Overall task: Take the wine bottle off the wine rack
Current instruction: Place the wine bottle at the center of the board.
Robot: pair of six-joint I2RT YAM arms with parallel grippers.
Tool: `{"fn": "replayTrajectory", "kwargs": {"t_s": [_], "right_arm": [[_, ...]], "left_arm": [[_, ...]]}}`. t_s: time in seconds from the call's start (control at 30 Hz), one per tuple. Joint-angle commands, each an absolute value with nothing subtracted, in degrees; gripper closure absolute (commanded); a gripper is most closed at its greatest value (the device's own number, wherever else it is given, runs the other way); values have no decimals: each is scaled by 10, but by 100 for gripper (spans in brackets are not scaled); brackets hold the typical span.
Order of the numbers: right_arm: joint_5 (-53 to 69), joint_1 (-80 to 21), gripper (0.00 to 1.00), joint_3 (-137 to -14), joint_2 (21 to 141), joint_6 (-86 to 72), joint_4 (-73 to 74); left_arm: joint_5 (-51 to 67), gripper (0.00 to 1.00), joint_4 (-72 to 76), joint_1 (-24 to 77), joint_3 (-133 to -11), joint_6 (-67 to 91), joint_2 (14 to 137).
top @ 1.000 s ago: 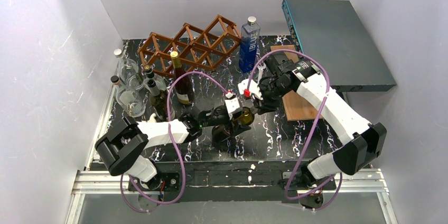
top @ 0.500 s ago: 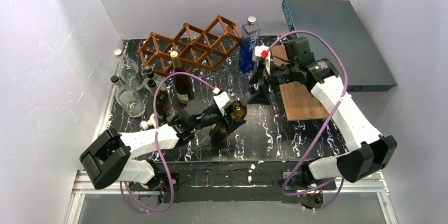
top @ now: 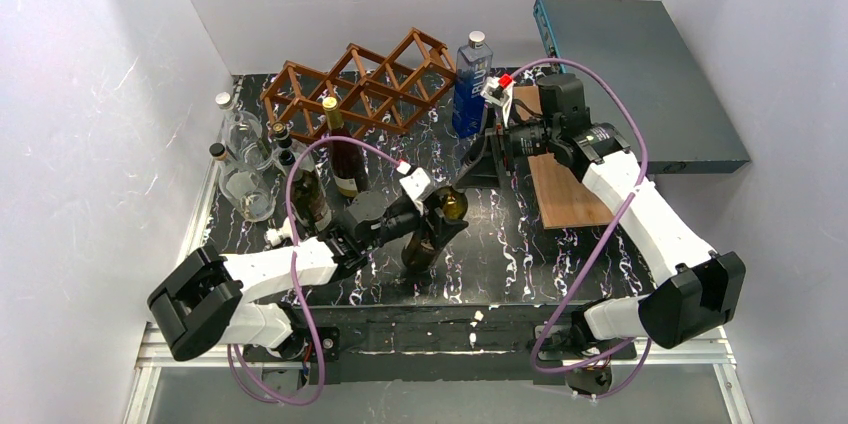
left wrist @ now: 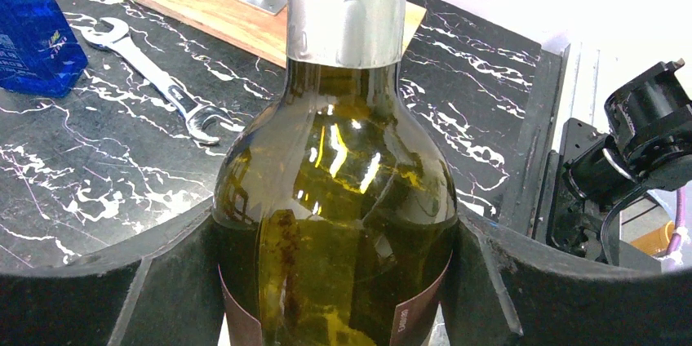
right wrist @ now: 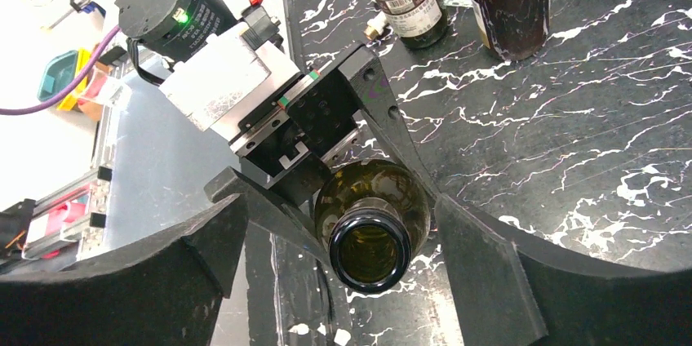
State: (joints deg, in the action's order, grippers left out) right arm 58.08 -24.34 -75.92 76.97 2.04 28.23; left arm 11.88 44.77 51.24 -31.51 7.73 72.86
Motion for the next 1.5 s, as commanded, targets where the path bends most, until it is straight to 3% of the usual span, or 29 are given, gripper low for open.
{"fn": "replayTrajectory", "kwargs": {"t_s": [0.0,0.2,0.37,0.47,0.5,0.53,0.57,0.67,0.8,1.47], "right_arm": [[599,-245,12,-749,749,-4,246],[602,-250,32,-740,751,-7,239],[603,-252,72,-740,750,-12,236],[602,-252,88,-745,750,-7,237],[600,-252,92,-749,750,-2,242],[595,-252,94,-755,752,13,250],[584,-252,96,-765,753,28,263],[544,-251,98,-791,760,76,298],[509,-251,99,-820,773,115,320],[295,-244,99,-868,799,218,292]], "left_arm": [[78,100,512,527,-347,94,711],[57,100,512,536,-355,95,721],[45,100,512,541,-356,95,724],[46,100,512,541,-355,99,725],[48,98,511,541,-354,101,725],[49,87,511,541,-353,104,725],[50,68,511,541,-351,108,725],[50,31,511,541,-339,119,718],[30,3,507,541,-313,140,700],[-19,2,200,534,-261,214,477]]}}
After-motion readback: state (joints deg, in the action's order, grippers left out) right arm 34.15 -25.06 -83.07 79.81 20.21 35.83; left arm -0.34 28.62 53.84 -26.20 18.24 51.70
